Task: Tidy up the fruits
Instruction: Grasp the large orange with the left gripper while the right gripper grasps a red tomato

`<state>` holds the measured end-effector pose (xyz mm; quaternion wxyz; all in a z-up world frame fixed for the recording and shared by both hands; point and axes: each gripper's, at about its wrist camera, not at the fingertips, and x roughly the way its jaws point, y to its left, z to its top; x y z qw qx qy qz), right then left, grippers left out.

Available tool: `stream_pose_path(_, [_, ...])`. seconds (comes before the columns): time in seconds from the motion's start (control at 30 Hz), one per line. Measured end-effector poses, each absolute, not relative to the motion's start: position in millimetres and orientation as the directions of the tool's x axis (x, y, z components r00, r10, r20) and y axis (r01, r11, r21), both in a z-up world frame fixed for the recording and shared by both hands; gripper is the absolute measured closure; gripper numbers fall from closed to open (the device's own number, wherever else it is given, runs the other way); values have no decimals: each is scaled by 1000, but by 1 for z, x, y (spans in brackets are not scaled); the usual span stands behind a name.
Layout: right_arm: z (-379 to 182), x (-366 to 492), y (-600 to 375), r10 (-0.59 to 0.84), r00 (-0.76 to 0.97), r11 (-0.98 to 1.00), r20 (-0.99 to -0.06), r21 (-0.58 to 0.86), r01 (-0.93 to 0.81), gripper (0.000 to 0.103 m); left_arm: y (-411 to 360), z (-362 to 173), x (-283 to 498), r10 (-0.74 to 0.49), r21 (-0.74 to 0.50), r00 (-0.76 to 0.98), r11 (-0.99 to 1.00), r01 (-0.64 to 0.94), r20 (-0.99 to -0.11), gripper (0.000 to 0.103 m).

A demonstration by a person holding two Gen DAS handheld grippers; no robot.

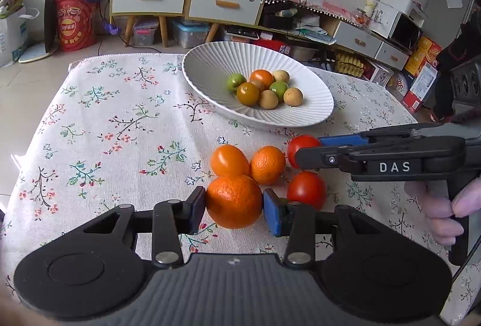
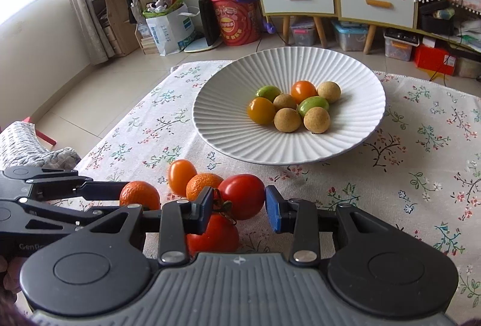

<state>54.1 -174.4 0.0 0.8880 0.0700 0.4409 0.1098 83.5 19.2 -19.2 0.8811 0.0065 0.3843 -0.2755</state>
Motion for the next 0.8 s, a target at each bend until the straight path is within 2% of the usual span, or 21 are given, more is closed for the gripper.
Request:
stream_pose_path(0.5, [12,49,-179,266,608,964,-748,211,-162,72,10,-3,83,-485,-168,590,844,509,-646,63])
stream_pose_path(0.67, [6,49,-186,253,588,967,-768,202,-152,74,6,-10,85,-474,-157,577,844,512,-666,63])
stream_pose_path(0.8, [-2,45,-187,240,572,971,-784,179,-161,71,5,-15,86,-465,-154,566,846,510,-681,63])
